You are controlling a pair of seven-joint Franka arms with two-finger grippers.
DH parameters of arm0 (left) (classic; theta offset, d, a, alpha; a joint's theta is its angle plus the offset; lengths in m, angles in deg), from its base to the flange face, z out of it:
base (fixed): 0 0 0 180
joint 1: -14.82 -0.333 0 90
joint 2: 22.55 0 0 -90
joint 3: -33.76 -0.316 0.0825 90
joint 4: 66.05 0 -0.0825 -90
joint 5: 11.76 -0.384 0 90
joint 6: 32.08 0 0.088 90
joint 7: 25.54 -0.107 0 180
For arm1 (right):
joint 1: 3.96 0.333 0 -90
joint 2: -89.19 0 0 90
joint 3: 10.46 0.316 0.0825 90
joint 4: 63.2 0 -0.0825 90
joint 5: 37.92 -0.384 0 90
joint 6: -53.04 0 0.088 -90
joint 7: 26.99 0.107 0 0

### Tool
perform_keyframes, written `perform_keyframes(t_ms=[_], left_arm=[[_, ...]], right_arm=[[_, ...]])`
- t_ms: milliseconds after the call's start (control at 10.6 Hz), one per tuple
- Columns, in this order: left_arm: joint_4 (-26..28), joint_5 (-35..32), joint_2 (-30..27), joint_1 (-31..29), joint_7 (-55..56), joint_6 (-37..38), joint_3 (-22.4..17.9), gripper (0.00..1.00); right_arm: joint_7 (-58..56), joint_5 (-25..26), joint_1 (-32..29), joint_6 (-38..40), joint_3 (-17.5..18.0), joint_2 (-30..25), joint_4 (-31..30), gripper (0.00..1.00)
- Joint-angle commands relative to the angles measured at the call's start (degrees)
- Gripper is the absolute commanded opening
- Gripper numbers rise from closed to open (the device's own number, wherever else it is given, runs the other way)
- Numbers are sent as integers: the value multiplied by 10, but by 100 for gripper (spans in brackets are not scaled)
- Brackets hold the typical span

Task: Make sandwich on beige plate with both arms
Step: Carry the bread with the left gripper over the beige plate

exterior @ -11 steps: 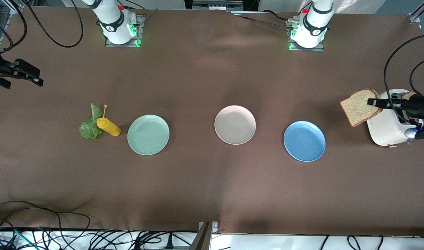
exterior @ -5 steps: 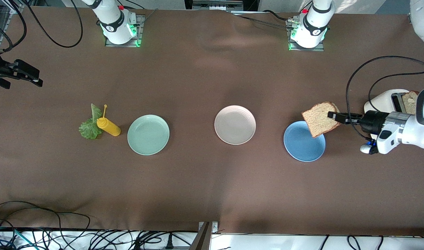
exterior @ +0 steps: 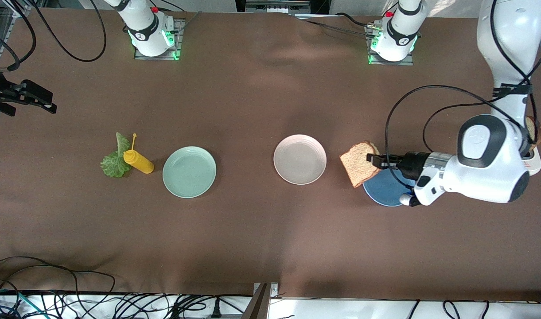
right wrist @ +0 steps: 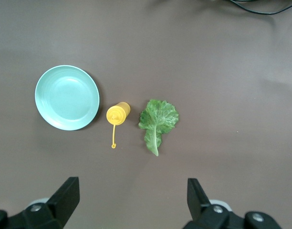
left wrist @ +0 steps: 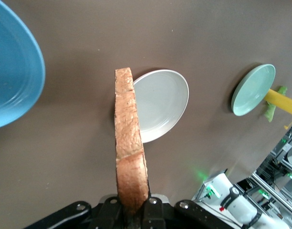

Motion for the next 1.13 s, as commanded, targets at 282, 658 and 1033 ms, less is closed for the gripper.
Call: perform_keyframes(t_ms=[282, 658, 1033], left_arm=[[15, 45, 36, 108, 37, -151, -8, 0], [16, 58, 63, 147, 37, -183, -9, 0], [35, 77, 65, 154, 36, -184, -8, 0]], right_arm=[[1, 7, -4, -16, 1, 12, 1, 100], [2, 8, 0, -12, 1, 12, 0, 100], [2, 7, -1, -15, 1, 12, 0, 100]])
